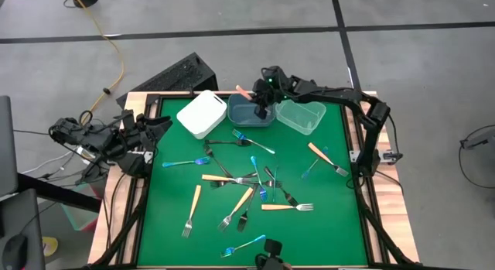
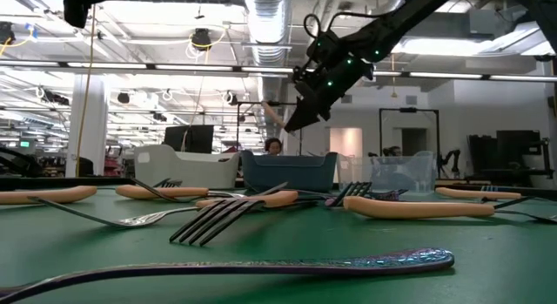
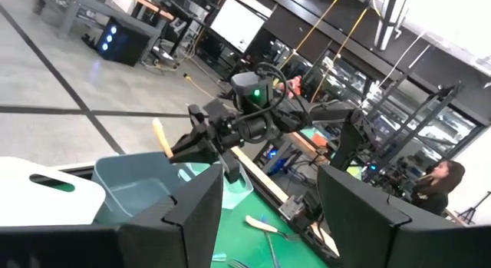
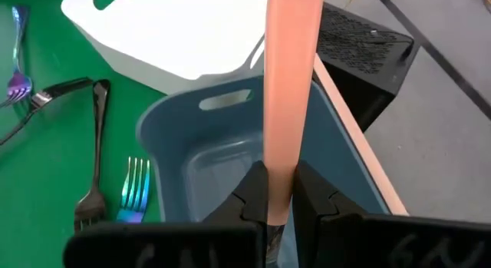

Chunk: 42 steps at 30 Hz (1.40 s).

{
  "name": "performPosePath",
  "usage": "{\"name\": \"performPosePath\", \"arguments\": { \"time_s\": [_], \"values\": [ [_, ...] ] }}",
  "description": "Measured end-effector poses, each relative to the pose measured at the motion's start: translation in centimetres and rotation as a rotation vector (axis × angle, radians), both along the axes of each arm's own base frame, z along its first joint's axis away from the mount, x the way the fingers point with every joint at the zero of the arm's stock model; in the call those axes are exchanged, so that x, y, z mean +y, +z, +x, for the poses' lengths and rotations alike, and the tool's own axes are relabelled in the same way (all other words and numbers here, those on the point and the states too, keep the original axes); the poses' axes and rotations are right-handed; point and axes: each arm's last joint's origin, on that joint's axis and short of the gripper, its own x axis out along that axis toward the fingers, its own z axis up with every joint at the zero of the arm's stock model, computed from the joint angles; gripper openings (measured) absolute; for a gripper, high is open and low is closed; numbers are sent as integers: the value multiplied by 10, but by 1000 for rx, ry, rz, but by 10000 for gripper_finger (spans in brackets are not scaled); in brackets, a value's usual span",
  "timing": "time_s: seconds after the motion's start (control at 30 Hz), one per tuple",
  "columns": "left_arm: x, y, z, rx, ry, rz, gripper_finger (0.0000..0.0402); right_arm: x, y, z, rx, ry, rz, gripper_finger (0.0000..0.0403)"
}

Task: Sort silverware by color (type)
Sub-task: Put the yellow fork into the blue bin

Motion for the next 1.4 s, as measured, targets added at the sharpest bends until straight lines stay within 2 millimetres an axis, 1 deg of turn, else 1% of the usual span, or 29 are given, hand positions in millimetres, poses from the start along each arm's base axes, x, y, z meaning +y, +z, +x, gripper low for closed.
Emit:
{"name": "performPosePath", "arguments": {
  "time_s": [0.1, 0.2, 0.3, 0.37, 0.5, 0.67, 0.73, 0.8, 0.97, 1.1, 1.2, 1.33, 1.4],
  "values": [
    [0, 0, 0, 2, 0, 2, 197, 0, 2, 2, -24, -1, 0, 37],
    [0, 0, 0, 1, 1, 2, 197, 5, -9, 9, 1, 13, 11, 37],
    [0, 0, 0, 1, 3, 1, 197, 9, -21, 7, 83, 11, 54, 37],
    [0, 0, 0, 2, 3, 2, 197, 7, -23, 8, 93, 0, 39, 37],
    [0, 0, 0, 3, 3, 4, 197, 2, -29, 2, 145, -12, 61, 37],
    [0, -2, 0, 17, 5, 7, 197, -1, -35, 2, 151, -14, 68, 40],
    [0, -2, 0, 21, 7, 6, 197, -2, -40, 6, 149, -8, 76, 42],
    [0, -2, 0, 20, 6, 5, 197, -2, -48, 4, 198, -11, 107, 42],
    [0, -2, 0, 19, 8, 4, 197, -3, -65, 15, 312, 15, 158, 45],
    [1, -2, 0, 18, 22, 3, 197, -8, -70, 25, 378, 15, 188, 59],
    [1, -2, 0, 18, 22, 3, 197, -14, -69, 32, 414, 10, 192, 78],
    [1, -2, 0, 20, 21, 3, 197, -19, -66, 40, 452, 17, 205, 115],
    [1, -3, 0, 27, 23, 6, 197, -22, -61, 45, 446, 21, 196, 140]
  ]
}}
